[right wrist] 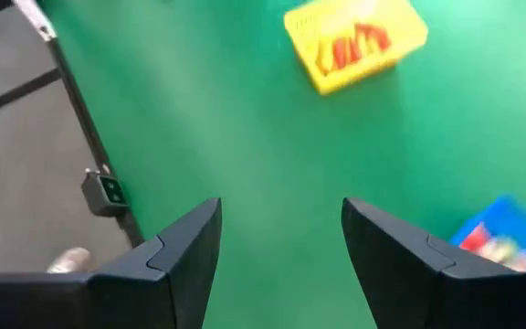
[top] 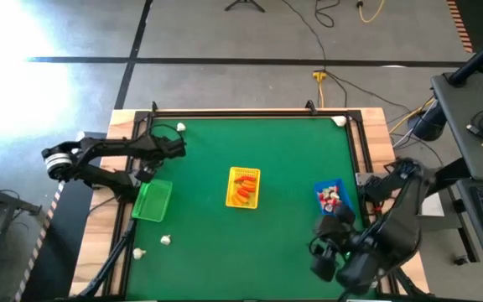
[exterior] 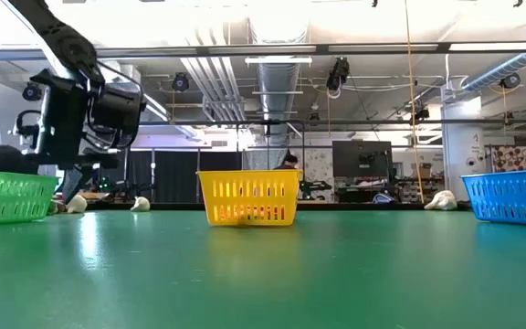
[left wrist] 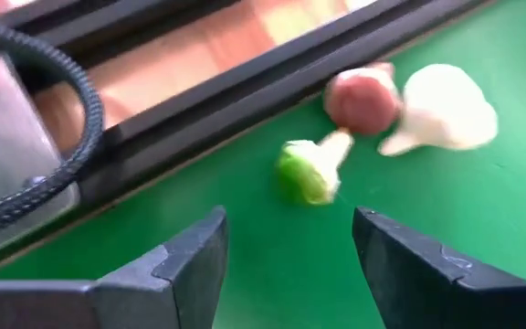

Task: Sort produce into baskets
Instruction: Put the green mushroom into the blue bin

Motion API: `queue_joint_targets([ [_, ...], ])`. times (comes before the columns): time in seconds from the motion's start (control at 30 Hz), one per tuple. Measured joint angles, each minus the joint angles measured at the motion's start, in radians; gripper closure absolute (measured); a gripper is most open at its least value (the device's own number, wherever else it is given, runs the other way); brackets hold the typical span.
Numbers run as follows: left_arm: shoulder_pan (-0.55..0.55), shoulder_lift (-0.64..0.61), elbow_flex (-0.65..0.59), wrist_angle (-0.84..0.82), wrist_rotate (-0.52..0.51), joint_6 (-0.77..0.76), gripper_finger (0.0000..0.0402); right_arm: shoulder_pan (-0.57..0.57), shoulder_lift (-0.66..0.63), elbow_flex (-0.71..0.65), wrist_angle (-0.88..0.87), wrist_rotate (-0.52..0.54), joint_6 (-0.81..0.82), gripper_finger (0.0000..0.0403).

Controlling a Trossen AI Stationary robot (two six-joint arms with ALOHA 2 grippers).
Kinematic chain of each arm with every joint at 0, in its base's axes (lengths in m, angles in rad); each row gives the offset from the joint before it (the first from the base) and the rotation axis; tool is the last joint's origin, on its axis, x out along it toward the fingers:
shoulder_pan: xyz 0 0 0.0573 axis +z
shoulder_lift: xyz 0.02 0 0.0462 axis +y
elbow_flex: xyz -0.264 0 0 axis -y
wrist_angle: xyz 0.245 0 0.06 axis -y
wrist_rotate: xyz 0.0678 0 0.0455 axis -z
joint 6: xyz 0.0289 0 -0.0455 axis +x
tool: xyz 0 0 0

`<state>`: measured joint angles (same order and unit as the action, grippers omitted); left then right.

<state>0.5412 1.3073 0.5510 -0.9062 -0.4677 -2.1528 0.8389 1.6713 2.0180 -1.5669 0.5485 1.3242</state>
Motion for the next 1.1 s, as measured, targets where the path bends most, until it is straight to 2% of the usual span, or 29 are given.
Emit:
queue_joint_targets([
  [0.23,0.001,0.030,-0.022,0.056,0.029,-0.030,0.0184,-0.117,-0.182,0.002,-0.004,0.123,-0.298,0.0184],
  [0.47,0.024,0.039,-0.017,0.051,0.002,-0.100,0.0184,-0.354,-0.327,-0.009,0.022,0.222,-0.638,0.0184],
  [0.6,0.041,0.060,-0.008,0.047,0.025,-0.116,0.0184,-0.512,-0.361,-0.010,0.124,0.262,-0.840,0.0184],
  [0.67,0.044,0.066,0.004,0.043,0.060,-0.115,0.0185,-0.589,-0.364,-0.011,0.193,0.240,-0.969,0.0184],
  [0.8,0.045,0.086,0.037,0.026,0.092,-0.116,0.0201,-0.751,-0.359,-0.011,0.312,0.108,-1.170,0.0184],
  [1.0,0.060,0.135,0.098,-0.114,0.094,-0.122,0.0236,-0.965,-0.298,-0.021,0.362,-0.048,-1.294,0.0184],
  [1.1,0.068,0.160,0.130,-0.143,0.068,-0.072,0.0247,-1.058,-0.258,-0.033,0.376,-0.173,-1.351,0.0184],
])
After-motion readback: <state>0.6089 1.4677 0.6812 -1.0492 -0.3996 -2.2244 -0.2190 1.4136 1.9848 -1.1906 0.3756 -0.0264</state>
